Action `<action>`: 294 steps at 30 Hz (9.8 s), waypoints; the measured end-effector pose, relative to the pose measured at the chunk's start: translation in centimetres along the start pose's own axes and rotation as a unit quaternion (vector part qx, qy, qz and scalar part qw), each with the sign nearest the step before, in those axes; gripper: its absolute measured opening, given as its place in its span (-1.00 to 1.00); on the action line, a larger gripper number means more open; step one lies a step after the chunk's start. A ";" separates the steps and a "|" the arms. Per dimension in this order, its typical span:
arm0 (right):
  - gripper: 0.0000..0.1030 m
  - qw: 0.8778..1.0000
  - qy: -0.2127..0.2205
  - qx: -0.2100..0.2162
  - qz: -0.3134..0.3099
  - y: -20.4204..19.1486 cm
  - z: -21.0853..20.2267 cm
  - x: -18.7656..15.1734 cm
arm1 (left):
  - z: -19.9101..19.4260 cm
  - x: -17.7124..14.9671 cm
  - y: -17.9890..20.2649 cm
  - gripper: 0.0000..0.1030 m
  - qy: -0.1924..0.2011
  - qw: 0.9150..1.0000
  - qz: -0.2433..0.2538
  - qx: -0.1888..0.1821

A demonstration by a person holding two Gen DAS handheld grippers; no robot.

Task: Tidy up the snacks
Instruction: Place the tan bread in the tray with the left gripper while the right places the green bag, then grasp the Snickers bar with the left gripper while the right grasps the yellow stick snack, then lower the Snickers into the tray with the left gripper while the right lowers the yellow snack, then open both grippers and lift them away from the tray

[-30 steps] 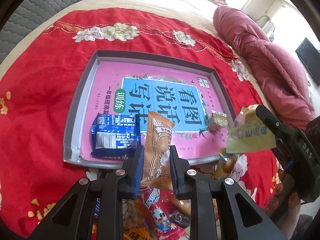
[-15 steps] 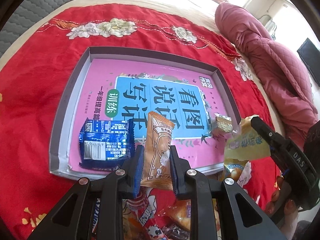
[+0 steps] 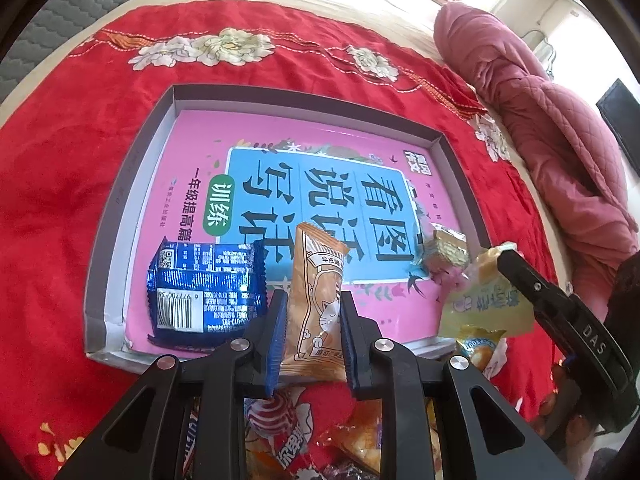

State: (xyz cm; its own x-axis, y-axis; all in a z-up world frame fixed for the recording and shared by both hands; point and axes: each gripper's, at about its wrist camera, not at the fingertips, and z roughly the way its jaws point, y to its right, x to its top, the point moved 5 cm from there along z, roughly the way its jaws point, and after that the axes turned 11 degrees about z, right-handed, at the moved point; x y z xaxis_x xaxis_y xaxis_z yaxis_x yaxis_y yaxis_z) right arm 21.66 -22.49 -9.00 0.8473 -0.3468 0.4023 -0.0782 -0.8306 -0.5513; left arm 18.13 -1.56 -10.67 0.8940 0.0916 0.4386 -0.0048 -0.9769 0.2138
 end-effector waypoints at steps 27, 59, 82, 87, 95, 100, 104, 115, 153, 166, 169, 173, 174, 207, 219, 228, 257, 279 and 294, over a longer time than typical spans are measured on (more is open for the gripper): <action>-0.16 1.000 0.004 -0.005 0.008 0.1 -0.6 0.5 | -1.7 0.6 -0.7 -0.17 0.013 1.000 -0.011 -0.003; -0.13 0.995 0.027 0.008 -0.096 -4.0 -3.9 -1.3 | -6.7 -3.2 -4.1 -0.06 0.014 0.999 -0.026 0.025; -0.13 0.993 -0.006 -0.014 -0.116 -3.5 -4.5 -4.8 | -6.8 -6.7 -6.3 -0.06 -0.022 0.999 -0.027 0.038; -0.13 0.992 -0.021 -0.019 -0.123 -3.7 -4.2 -5.8 | -6.3 -7.2 -6.3 -0.06 -0.031 0.999 -0.024 0.036; -0.13 0.989 -0.056 -0.030 -0.131 -3.6 -3.6 -7.7 | -5.5 -7.8 -5.9 -0.06 -0.042 0.998 -0.016 0.033; -0.13 0.987 -0.071 -0.037 -0.142 -3.6 -3.0 -8.5 | -5.0 -8.0 -5.7 -0.06 -0.046 0.998 -0.012 0.031; -0.13 0.985 -0.080 -0.039 -0.146 -3.4 -2.3 -8.9 | -4.5 -8.2 -5.7 -0.06 -0.051 0.998 -0.011 0.031; -0.41 0.981 -0.098 -0.032 -0.165 -3.5 -0.6 -9.4 | -3.3 -8.6 -5.8 -0.06 -0.058 0.998 -0.003 0.040; -0.50 0.985 -0.048 0.058 -0.153 -5.8 -2.3 -6.4 | -7.0 -4.8 -4.1 -0.36 0.038 0.998 0.025 0.041; -0.50 0.987 -0.001 0.075 -0.141 -6.3 -2.9 -3.7 | -6.3 -2.0 -2.3 -0.36 0.052 0.998 0.031 0.033; -0.50 0.988 0.006 0.078 -0.132 -6.1 -2.9 -3.0 | -6.0 -1.2 -1.9 -0.37 0.055 0.997 0.033 0.034; -0.50 0.989 0.015 0.080 -0.124 -6.0 -2.8 -2.2 | -5.5 -0.4 -1.5 -0.43 0.056 0.997 0.034 0.034; -0.50 0.989 0.015 0.081 -0.121 -6.0 -2.7 -2.1 | -5.4 -0.1 -1.4 -0.43 0.056 0.997 0.035 0.034; -0.50 0.993 -0.047 0.025 -0.104 -4.2 2.7 -2.9 | -1.4 -0.6 -1.0 -0.53 0.010 0.999 0.030 0.022; -0.50 0.993 -0.051 0.019 -0.105 -4.3 2.9 -3.1 | -1.3 -0.7 -1.1 -0.51 0.006 0.999 0.025 0.023; -0.50 0.993 -0.051 0.018 -0.109 -4.5 2.8 -3.2 | -1.3 -0.7 -1.1 -0.29 0.006 0.999 0.024 0.021; -0.19 0.984 -0.036 0.028 -0.174 -7.3 1.0 -4.5 | -2.8 -1.1 -1.6 0.15 0.009 1.000 0.017 0.025; 0.33 0.977 0.012 0.023 -0.212 -8.0 -1.4 -4.7 | -4.8 -1.6 -1.9 0.32 0.019 0.999 0.021 0.040; 0.51 0.979 0.018 0.030 -0.199 -7.1 -2.8 -4.8 | -5.9 -3.5 -2.5 0.39 0.004 0.999 0.029 0.039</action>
State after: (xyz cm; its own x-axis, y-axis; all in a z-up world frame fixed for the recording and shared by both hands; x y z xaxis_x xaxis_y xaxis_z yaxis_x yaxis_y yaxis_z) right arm 16.68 -16.11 -4.97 0.7850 -0.0160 0.6193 0.2871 -0.8764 -0.3866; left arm 12.38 1.66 -7.60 0.8897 0.0355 0.4551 -0.0214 -0.9926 0.1192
